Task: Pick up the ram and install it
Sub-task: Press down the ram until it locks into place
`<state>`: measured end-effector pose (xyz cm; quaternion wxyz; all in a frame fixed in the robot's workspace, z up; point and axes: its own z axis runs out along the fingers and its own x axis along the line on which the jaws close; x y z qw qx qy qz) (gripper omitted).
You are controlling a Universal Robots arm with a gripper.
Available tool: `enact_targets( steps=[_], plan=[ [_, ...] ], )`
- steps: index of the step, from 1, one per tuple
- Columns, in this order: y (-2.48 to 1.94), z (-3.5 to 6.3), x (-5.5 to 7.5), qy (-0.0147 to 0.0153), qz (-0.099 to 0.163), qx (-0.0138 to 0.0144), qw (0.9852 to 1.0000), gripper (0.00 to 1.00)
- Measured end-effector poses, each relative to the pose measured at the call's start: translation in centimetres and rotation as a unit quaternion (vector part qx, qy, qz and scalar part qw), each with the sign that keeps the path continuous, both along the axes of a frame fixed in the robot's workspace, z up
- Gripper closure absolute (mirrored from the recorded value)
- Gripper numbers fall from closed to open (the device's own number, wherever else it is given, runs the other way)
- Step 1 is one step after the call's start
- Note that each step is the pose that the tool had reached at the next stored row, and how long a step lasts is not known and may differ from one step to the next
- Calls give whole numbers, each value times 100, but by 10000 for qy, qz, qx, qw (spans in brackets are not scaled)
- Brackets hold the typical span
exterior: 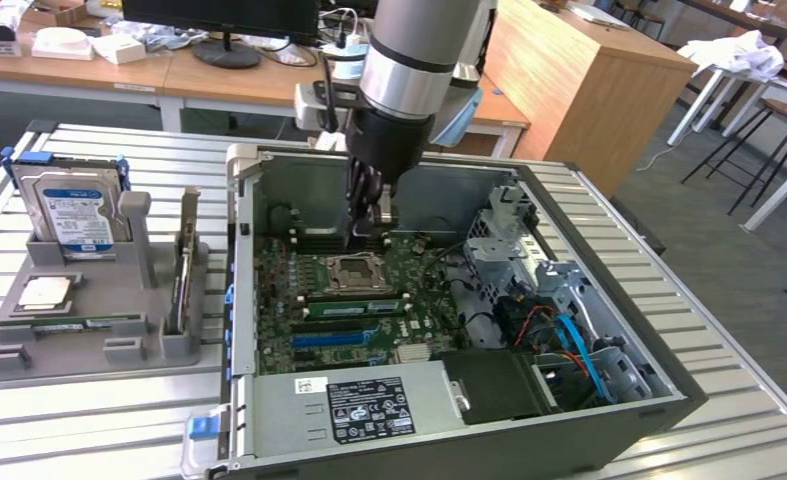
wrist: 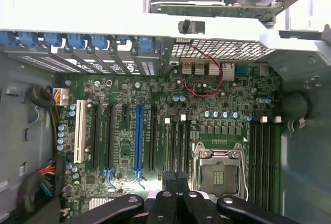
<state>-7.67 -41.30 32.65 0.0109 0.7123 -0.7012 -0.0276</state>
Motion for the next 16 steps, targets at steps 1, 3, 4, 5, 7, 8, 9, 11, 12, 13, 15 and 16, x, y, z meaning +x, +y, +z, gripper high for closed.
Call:
enact_targets(
  steps=[1,3,4,5,7,8,9,11,12,13,15,16],
  plan=[
    [0,15,0,0,0,0,10000,90],
    [0,47,0,0,0,0,10000,90],
    [0,67,0,0,0,0,10000,90],
    [0,87,0,0,0,0,10000,90],
    [0,101,0,-1,0,0,10000,90],
    [0,100,0,-1,0,1,10000,90],
    [0,100,0,-1,0,1,10000,90],
    [0,101,0,-1,0,0,10000,90],
    [0,101,0,0,0,0,10000,90],
    [0,101,0,0,0,0,10000,90],
    [0,101,0,0,0,0,10000,90],
    [0,101,1,-1,0,0,10000,90]
  ],
)
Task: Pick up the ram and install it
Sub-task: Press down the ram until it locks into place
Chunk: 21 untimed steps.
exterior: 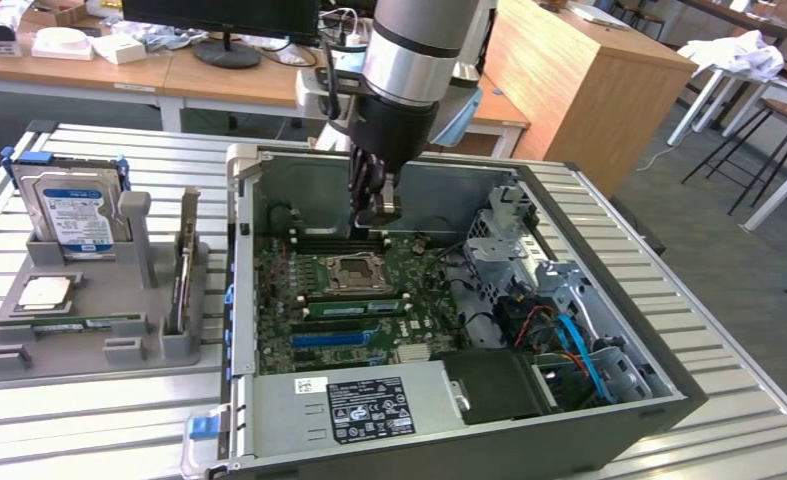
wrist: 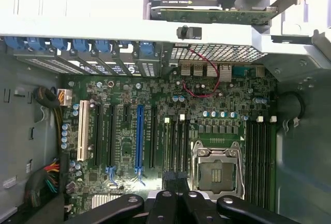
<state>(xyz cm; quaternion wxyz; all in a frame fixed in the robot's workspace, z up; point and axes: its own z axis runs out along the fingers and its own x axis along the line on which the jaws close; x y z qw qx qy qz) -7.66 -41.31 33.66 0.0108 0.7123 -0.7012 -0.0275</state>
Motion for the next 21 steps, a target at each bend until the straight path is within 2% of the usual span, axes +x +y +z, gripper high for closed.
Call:
enact_targets(
  steps=[3,10,21],
  plan=[
    [0,1,22,1,0,-1,10000,90],
    [0,0,177,0,0,-1,10000,90],
    [0,-1,337,0,3,0,10000,90]
  ],
)
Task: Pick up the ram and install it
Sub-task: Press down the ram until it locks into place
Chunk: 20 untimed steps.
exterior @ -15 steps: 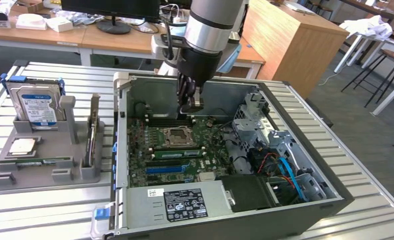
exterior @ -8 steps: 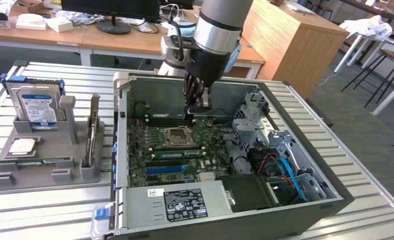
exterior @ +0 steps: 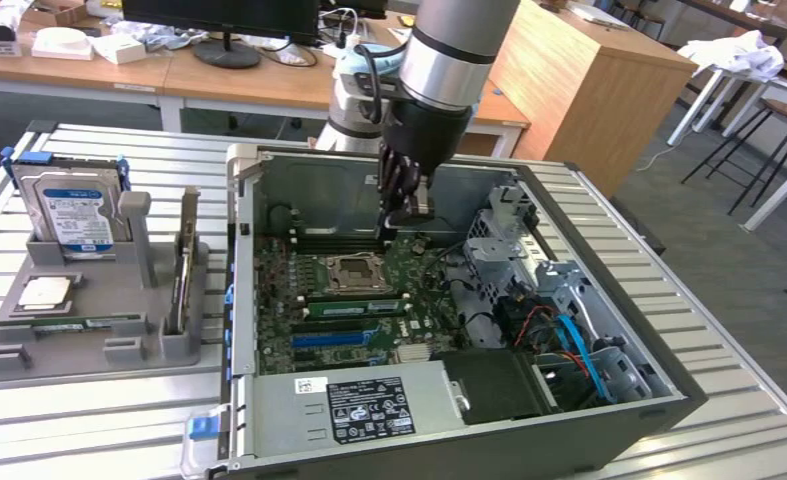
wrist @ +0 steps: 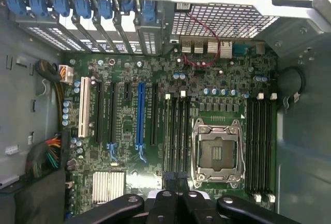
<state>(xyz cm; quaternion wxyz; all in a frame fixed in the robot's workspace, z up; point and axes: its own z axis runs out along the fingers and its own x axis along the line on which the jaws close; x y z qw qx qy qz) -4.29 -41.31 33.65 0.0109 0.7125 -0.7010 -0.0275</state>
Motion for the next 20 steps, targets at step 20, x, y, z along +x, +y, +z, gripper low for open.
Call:
enact_targets(
  steps=[20],
  plan=[
    [0,0,-36,-89,5,2,10000,90]
  ],
)
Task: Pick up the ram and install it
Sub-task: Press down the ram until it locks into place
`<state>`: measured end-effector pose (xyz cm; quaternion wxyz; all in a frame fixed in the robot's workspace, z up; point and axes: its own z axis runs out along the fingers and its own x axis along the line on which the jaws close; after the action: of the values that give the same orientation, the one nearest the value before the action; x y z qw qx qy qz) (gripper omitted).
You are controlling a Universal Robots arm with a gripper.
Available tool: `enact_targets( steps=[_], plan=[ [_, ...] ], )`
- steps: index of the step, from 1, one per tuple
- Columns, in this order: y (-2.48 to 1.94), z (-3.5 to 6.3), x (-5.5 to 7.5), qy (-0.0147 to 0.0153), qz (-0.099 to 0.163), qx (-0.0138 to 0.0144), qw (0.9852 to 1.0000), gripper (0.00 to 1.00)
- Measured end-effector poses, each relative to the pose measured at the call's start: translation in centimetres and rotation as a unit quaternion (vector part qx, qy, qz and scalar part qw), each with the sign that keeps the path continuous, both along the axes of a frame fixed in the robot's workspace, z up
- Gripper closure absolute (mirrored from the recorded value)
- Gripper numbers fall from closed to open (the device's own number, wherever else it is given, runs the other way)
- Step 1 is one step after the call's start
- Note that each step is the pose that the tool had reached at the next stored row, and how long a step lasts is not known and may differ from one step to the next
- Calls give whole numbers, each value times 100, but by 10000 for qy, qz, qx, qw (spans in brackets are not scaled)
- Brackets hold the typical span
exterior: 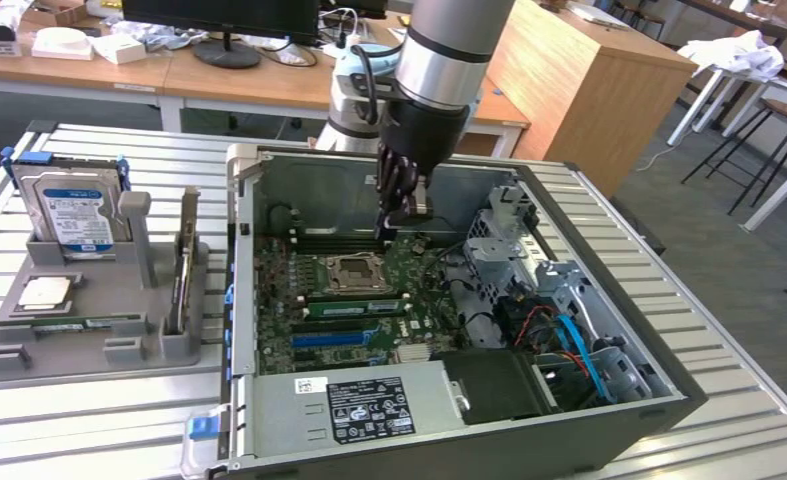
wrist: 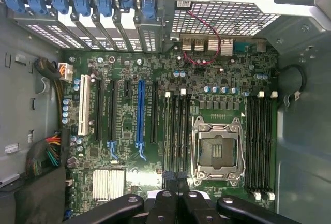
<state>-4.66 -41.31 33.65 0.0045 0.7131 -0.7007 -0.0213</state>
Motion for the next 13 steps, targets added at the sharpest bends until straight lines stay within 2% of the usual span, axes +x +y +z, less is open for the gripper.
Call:
enact_targets(
  steps=[4,13],
  plan=[
    [0,-1,-26,-27,0,0,10000,90],
    [0,0,-27,-28,0,0,10000,90]
  ],
)
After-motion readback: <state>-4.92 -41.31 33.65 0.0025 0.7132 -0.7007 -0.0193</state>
